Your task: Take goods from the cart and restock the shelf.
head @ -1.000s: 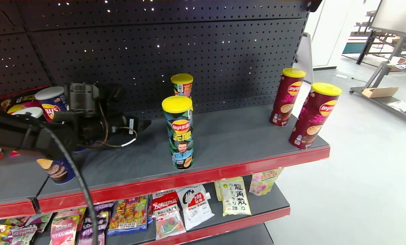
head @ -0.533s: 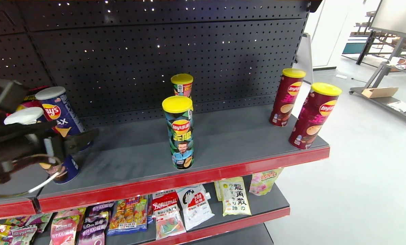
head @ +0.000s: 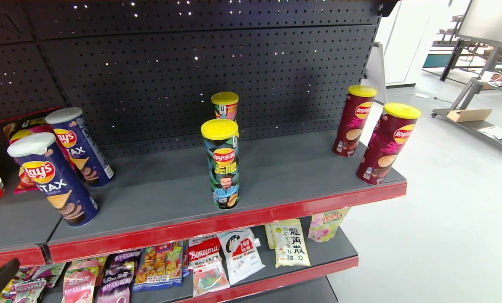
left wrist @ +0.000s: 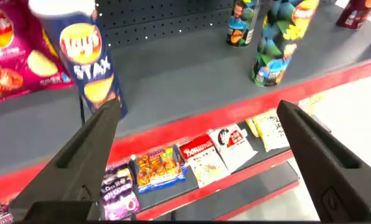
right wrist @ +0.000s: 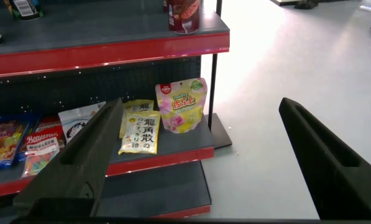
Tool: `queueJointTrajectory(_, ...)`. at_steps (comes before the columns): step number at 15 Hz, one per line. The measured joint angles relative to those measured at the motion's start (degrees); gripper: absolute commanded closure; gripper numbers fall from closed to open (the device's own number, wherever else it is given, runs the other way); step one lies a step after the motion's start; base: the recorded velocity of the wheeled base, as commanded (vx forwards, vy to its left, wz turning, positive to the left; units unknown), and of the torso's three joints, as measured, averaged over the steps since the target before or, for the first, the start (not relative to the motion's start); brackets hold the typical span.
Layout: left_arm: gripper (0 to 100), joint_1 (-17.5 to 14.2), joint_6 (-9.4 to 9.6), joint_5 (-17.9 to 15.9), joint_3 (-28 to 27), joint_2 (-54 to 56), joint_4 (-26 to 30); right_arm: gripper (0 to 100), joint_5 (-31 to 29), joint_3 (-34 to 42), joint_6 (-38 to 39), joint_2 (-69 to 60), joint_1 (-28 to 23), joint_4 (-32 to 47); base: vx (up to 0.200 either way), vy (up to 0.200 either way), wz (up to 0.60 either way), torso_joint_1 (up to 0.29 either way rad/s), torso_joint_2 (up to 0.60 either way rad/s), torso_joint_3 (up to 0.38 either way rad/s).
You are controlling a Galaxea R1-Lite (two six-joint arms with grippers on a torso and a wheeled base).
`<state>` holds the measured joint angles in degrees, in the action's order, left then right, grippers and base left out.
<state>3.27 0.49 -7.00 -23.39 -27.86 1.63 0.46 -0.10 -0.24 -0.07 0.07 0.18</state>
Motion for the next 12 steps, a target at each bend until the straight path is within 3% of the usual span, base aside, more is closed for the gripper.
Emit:
queueJointTrajectory(6,0,-0.2,-0.02,1.3,11.7,17.8,2.5,0,0.2,0.0,-0.2,0.0,0.0,0.0,0.000,0.000,0.00,0.000,0.00,0.000)
queueJointTrajectory(8,0,-0.3,-0.11,3.1,15.0,21.0,2.8,0,0.2,0.0,-0.1,0.0,0.0,0.0,0.000,0.000,0.60,0.000,0.00,0.005)
queueJointTrajectory(12,0,-0.3,0.00,3.6,18.8,23.1,0.9,0,0.1,0.0,-0.1,0.0,0.0,0.0,0.000,0.000,0.60,0.002,0.00,0.004)
